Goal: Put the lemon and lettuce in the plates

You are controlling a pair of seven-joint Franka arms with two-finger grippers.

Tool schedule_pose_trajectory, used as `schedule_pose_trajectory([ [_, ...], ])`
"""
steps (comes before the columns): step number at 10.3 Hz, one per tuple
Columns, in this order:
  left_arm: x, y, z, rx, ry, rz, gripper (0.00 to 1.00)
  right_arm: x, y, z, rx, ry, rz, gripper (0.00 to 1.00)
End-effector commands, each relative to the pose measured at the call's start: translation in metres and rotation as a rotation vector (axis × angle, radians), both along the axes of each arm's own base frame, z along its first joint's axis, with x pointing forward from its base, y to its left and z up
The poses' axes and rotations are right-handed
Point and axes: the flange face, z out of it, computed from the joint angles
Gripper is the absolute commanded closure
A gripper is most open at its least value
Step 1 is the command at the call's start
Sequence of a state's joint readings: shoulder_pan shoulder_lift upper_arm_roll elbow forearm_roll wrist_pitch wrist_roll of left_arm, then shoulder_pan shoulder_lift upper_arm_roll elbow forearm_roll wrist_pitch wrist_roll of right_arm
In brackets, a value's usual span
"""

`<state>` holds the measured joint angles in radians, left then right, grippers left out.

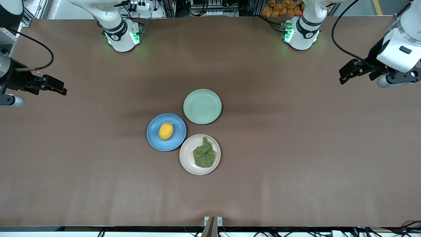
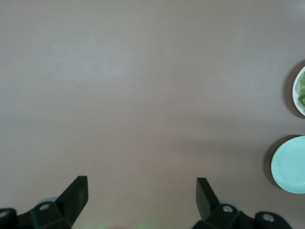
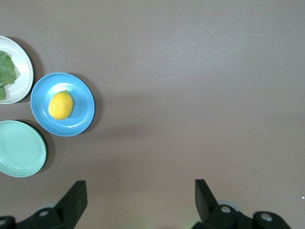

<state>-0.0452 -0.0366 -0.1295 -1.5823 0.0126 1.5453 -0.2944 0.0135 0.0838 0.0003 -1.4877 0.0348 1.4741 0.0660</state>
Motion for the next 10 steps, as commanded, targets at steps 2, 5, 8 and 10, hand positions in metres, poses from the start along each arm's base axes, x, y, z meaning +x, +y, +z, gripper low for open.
schedule_pose_trajectory([
  [2, -0.001, 0.002, 0.001, 0.010, -0.003, -0.011, 0.00, -0.005, -0.006, 0.001, -0.004, 0.007, -0.001, 0.00],
  [5, -0.005, 0.000, 0.008, 0.004, -0.005, -0.014, 0.00, -0.007, -0.009, 0.000, -0.004, 0.020, -0.005, 0.00],
  [8, -0.006, -0.007, 0.010, 0.001, -0.008, -0.037, 0.00, -0.009, -0.009, 0.000, -0.004, 0.034, -0.007, 0.00],
  [10, -0.008, -0.006, 0.010, 0.003, 0.003, -0.038, 0.00, -0.009, -0.009, 0.000, -0.004, 0.031, -0.007, 0.00],
])
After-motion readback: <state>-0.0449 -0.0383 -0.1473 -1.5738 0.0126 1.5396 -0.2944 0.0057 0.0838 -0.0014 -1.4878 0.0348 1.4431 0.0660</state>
